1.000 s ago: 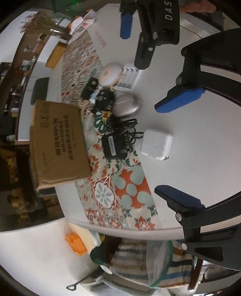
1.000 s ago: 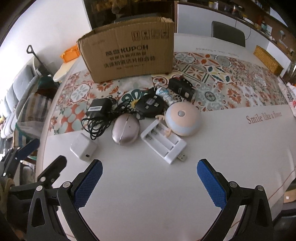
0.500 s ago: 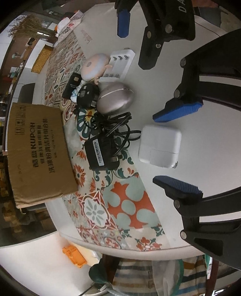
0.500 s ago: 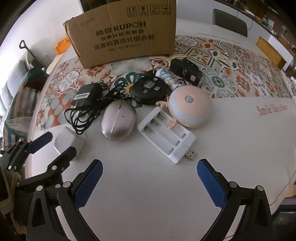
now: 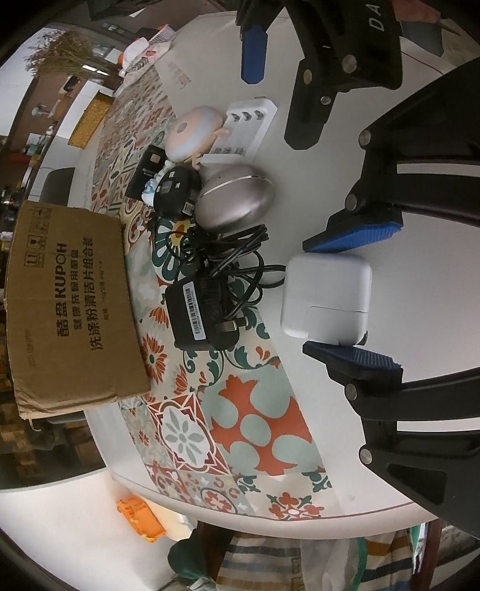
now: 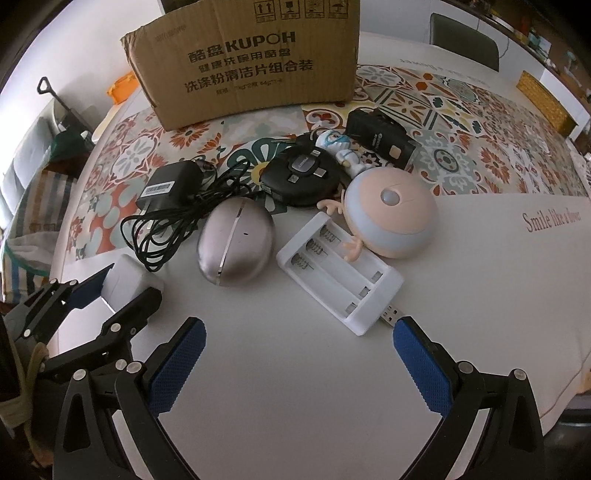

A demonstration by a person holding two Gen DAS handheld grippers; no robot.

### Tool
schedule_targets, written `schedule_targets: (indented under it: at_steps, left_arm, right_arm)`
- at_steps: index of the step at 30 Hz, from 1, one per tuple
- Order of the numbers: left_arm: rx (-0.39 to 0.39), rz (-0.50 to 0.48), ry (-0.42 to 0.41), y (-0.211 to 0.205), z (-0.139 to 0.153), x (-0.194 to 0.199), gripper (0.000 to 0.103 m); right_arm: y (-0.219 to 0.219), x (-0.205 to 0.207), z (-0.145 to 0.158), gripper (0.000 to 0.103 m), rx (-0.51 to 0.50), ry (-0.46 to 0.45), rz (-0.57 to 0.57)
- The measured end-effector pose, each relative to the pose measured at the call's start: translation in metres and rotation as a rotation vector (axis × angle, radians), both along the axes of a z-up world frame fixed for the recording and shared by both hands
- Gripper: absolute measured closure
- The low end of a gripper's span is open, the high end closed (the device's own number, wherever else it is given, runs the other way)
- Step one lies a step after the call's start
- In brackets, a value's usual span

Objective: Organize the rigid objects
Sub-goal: 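Close the left gripper on the white square power adapter, then grasp the pink-and-blue round lamp with the right gripper while left holds adapter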

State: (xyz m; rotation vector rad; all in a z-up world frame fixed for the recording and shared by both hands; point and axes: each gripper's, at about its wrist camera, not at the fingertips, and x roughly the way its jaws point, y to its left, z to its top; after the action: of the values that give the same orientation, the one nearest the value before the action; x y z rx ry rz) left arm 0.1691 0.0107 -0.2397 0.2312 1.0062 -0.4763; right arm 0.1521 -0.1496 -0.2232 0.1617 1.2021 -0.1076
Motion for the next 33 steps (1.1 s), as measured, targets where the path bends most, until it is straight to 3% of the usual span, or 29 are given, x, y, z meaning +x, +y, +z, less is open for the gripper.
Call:
schedule_targets:
  at_steps: [9,22,33]
  left_arm:
    - [-0.011,0.103,0.009,-0.003,-0.005,-0.001,0.058]
    - [-0.056,0.236,-0.049,-0.028,0.045,-0.027,0.058]
    - [-0.064,0.303,-0.067,-0.061,0.054,-0.01,0.058]
  right_arm:
    - [-0.005,0.003,0.001,0.001,0.003,-0.016,0.044]
    - [-0.032,0.007,0.021,0.002,0.043,-0.056,0.161]
    - [-0.072,0.033,0.026,0.008,0.057,-0.079,0.177]
